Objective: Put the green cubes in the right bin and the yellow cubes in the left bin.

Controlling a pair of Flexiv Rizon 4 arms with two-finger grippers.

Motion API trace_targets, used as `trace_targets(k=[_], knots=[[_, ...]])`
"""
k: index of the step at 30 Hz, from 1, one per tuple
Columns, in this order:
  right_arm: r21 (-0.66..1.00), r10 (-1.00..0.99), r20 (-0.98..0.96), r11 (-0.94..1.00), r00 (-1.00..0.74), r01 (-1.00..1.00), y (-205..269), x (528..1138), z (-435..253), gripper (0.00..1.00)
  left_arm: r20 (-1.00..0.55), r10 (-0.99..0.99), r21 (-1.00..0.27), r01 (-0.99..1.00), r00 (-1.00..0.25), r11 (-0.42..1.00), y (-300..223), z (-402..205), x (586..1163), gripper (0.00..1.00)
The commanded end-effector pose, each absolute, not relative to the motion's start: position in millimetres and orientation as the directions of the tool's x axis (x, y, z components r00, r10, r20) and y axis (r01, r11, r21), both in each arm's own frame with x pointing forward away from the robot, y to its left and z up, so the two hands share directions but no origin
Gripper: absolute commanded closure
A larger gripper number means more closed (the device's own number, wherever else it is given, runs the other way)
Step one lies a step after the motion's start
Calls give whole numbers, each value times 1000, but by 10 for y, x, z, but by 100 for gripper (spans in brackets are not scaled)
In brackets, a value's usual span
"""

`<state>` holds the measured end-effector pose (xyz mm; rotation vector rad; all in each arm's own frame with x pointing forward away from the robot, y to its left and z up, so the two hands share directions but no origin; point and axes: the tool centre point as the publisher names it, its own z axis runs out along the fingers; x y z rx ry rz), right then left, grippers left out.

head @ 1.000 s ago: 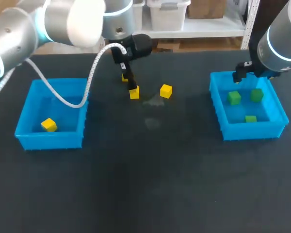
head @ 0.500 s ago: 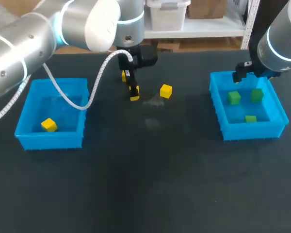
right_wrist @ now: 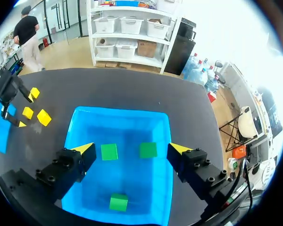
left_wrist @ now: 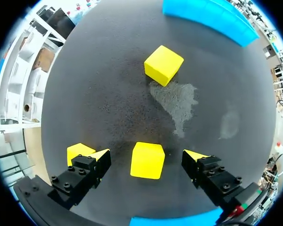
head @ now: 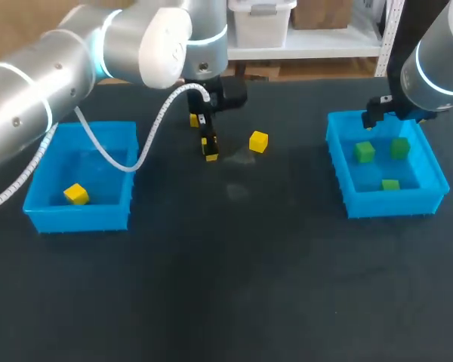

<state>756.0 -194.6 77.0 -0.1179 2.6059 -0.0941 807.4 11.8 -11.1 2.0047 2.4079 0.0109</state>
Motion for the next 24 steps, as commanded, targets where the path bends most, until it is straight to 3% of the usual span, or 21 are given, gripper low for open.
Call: trace_targets(k=[1,3,16,24], knots=[[-91,-101,-507,994,-856,-64,-1948,7546,767,0,17,982,34,982,-188,187,88,-194,8083,73],[-91,-101,-507,994,-856,-64,-1948,7546,767,0,16,980,54,978,-201,199,91,-197,8080,100],[-91,-101,-507,994,-856,-64,-1948,7546,767,0,-93,937,90,935,-336,344,229,304,8066,100],[-91,-101,-507,994,-856,-64,-1948,7546,767,0,-162,893,135,887,-420,442,592,776,8112,100]])
